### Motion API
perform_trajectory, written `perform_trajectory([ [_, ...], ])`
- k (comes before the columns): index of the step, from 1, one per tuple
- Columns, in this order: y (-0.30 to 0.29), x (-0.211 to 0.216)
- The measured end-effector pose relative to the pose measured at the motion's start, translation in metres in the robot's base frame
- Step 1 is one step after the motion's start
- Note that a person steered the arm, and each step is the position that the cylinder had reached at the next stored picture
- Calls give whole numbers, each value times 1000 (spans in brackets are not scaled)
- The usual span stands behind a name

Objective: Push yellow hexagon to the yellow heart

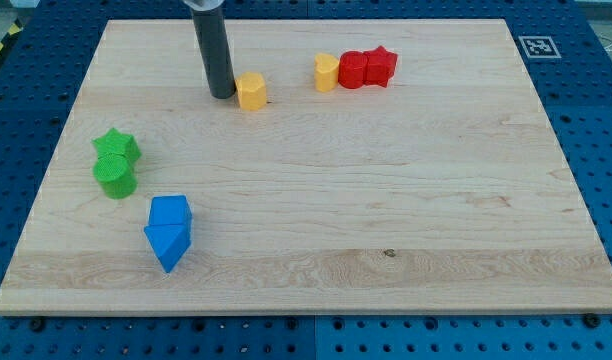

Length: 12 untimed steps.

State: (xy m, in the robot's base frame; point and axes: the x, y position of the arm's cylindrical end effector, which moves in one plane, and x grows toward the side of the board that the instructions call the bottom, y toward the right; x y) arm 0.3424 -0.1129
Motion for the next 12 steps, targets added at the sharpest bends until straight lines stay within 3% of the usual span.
perform_trajectory([
  [2, -15, 33],
  [5, 41, -11],
  [8, 51, 16],
  [12, 69, -4],
])
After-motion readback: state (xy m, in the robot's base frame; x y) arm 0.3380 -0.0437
